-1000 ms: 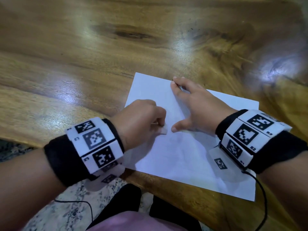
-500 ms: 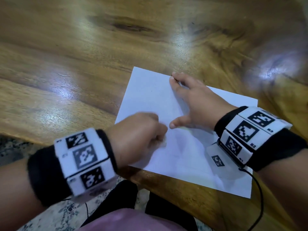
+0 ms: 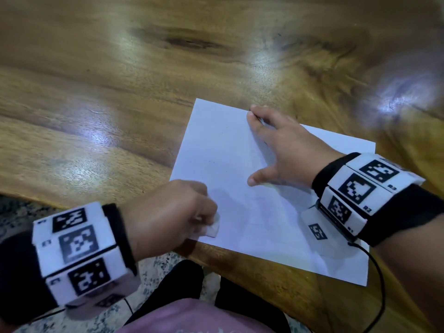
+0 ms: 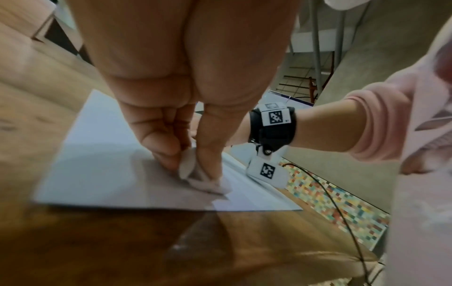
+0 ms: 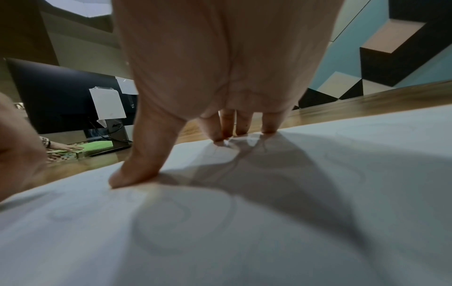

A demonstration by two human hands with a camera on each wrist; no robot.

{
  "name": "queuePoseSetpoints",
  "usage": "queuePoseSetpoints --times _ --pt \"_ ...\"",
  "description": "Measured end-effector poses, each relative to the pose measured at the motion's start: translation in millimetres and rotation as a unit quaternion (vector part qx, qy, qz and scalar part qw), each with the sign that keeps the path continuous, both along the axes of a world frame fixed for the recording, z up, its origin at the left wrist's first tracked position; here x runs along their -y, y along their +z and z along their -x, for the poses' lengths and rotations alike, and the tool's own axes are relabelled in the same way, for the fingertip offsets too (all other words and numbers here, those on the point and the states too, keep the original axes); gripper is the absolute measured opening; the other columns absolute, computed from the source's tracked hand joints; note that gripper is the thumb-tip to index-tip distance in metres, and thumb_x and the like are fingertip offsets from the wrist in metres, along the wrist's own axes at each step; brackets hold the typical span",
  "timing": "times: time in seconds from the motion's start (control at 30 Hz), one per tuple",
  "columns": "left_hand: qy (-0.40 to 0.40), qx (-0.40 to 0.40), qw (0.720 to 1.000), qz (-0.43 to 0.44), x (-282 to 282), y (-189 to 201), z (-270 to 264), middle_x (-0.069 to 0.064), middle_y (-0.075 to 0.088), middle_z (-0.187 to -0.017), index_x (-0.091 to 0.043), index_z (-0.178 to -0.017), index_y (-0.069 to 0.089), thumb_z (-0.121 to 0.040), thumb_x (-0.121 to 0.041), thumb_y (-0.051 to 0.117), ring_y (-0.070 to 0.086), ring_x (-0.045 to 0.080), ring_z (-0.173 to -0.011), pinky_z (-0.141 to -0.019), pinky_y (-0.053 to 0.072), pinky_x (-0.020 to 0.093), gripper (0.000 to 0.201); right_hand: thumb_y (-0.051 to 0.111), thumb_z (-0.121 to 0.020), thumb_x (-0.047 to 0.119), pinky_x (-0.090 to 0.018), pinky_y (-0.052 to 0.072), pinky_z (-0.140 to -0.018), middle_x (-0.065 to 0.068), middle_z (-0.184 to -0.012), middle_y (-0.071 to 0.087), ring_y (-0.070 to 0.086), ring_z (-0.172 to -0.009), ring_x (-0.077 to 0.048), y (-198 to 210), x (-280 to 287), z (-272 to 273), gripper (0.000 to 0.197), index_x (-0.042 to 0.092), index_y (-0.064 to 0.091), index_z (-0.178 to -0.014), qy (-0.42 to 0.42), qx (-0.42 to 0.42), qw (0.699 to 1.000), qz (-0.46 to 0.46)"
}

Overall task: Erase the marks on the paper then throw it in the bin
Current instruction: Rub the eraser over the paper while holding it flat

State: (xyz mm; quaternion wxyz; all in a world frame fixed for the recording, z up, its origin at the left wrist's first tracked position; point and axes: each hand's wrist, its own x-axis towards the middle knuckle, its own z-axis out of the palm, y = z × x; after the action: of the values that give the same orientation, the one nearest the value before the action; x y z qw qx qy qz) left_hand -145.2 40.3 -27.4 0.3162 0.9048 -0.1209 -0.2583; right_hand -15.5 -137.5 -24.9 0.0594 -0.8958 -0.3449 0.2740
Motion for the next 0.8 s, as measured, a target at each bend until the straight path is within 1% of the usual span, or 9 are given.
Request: queuePoseSetpoints --times 0.13,0.2,0.27,0.37,0.43,0.53,0.6,0.73,0.8 --pt "0.061 0.086 0.994 -0.025 -4.6 1.1 -30.3 -0.005 0.053 -0.069 -0.019 -0.067 0.067 -0.068 -0.031 0.065 0.052 0.015 -0.062 -0.055 0.029 0.007 0.012 0.074 -0.066 0.052 -0.026 0.010 -0.117 0.010 -0.156 -0.005 -0.001 -0.144 -0.015 -0.6 -0.1 -0.3 0.116 0.017 0.002 -0.150 -0.001 0.000 1.000 -0.003" --pt "0.073 0.109 0.991 -0.024 -5.8 -0.1 -33.8 -0.003 0.053 -0.067 -0.019 -0.065 0.065 -0.072 -0.029 0.068 0.052 0.017 -0.060 -0.053 0.030 0.012 0.013 0.074 -0.066 0.052 -0.025 0.009 -0.117 0.010 -0.156 -0.005 0.000 -0.144 -0.015 -0.7 -0.1 -0.4 0.116 0.016 0.002 -0.150 -0.002 -0.001 1.000 -0.004" --pt "0.046 0.080 0.996 -0.015 -5.1 2.4 -20.2 -0.008 0.048 -0.064 -0.021 -0.064 0.059 -0.071 -0.037 0.061 0.050 0.012 -0.056 -0.052 0.033 0.019 0.018 0.074 -0.066 0.052 -0.024 0.009 -0.117 0.010 -0.156 -0.005 0.000 -0.144 -0.014 -0.4 0.0 -0.2 0.116 0.017 0.002 -0.150 -0.002 -0.001 1.000 -0.003" --pt "0.030 0.026 0.999 -0.002 0.6 3.6 -6.8 -0.009 0.050 -0.070 -0.021 -0.068 0.061 -0.070 -0.037 0.060 0.050 0.008 -0.061 -0.055 0.032 0.015 0.016 0.074 -0.067 0.052 -0.024 0.008 -0.117 0.011 -0.156 -0.006 0.000 -0.144 -0.013 -0.3 0.5 -0.2 0.116 0.017 0.002 -0.150 -0.002 -0.002 1.000 -0.006" --pt "0.042 0.053 0.998 -0.013 8.8 3.7 -22.5 -0.006 0.051 -0.074 -0.019 -0.072 0.064 -0.074 -0.033 0.066 0.049 0.011 -0.066 -0.057 0.031 0.012 0.014 0.074 -0.066 0.052 -0.024 0.007 -0.117 0.010 -0.156 -0.006 -0.001 -0.143 -0.013 0.6 0.4 -0.3 0.116 0.016 0.002 -0.150 -0.001 -0.003 1.000 -0.005" --pt "0.061 0.099 0.993 -0.024 23.8 0.1 -44.4 0.000 0.053 -0.080 -0.015 -0.081 0.064 -0.077 -0.027 0.066 0.053 0.019 -0.074 -0.066 0.041 0.027 0.012 0.074 -0.067 0.052 -0.025 0.006 -0.117 0.010 -0.156 -0.006 -0.002 -0.143 -0.013 1.5 -0.5 0.5 0.116 0.016 0.001 -0.150 0.002 -0.001 1.000 -0.001" --pt "0.049 0.093 0.994 -0.013 27.9 -2.7 -37.0 -0.001 0.050 -0.078 -0.018 -0.075 0.059 -0.080 -0.027 0.062 0.053 0.019 -0.072 -0.066 0.044 0.031 0.011 0.073 -0.068 0.052 -0.024 0.005 -0.117 0.010 -0.156 -0.007 -0.004 -0.144 -0.012 2.1 -0.6 0.3 0.116 0.016 0.000 -0.150 0.003 -0.003 1.000 0.000" --pt "-0.014 0.026 0.999 -0.022 24.6 -0.2 -8.5 -0.007 0.045 -0.076 -0.022 -0.071 0.049 -0.076 -0.026 0.052 0.047 0.010 -0.068 -0.058 0.034 0.021 0.007 0.073 -0.068 0.053 -0.025 0.002 -0.118 0.011 -0.156 -0.009 -0.008 -0.144 -0.010 1.4 0.2 -0.5 0.116 0.017 -0.001 -0.150 0.000 -0.006 1.000 -0.006" --pt "-0.014 0.014 0.999 -0.039 23.9 2.9 -7.3 -0.007 0.046 -0.077 -0.024 -0.072 0.049 -0.071 -0.023 0.048 0.050 0.011 -0.070 -0.060 0.037 0.023 0.001 0.072 -0.069 0.054 -0.028 -0.003 -0.118 0.011 -0.156 -0.013 -0.013 -0.144 -0.010 0.3 3.0 -0.9 0.116 0.019 -0.003 -0.150 0.004 -0.004 1.000 -0.001"
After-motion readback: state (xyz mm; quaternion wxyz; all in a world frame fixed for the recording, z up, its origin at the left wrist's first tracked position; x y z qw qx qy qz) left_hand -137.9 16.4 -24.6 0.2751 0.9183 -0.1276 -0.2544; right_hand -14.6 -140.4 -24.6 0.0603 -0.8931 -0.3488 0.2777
